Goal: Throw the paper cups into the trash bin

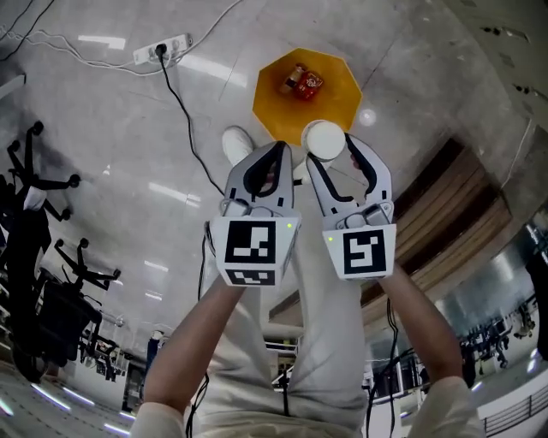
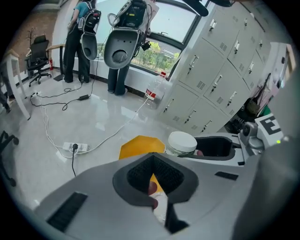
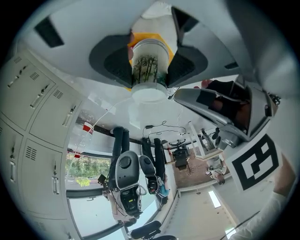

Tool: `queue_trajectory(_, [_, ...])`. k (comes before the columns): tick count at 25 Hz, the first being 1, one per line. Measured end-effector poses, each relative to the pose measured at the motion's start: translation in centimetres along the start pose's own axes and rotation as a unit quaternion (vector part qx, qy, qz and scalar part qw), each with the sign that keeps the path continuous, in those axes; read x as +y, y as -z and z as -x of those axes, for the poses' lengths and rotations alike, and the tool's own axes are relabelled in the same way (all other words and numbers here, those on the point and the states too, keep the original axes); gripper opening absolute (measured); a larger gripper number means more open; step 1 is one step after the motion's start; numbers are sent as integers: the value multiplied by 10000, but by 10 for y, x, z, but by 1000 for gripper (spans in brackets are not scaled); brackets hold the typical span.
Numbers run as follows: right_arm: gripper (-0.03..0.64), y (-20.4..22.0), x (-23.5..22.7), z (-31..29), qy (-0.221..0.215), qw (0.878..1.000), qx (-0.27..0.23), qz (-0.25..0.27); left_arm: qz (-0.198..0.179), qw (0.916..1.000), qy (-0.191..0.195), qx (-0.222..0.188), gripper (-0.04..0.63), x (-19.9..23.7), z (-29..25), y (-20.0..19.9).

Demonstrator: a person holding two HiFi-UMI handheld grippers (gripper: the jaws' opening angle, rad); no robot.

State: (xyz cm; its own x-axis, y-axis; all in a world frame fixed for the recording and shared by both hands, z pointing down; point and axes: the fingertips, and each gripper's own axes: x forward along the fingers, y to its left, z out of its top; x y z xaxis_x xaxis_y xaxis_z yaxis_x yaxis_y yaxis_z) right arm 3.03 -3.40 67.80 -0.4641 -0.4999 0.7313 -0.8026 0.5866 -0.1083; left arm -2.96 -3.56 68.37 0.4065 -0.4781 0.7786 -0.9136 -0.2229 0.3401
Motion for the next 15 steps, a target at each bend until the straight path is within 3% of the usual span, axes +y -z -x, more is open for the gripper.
queue_trajectory(15, [242, 57, -15, -70, 218, 9994, 200, -197, -263, 9994, -53, 222, 6, 43, -83, 41])
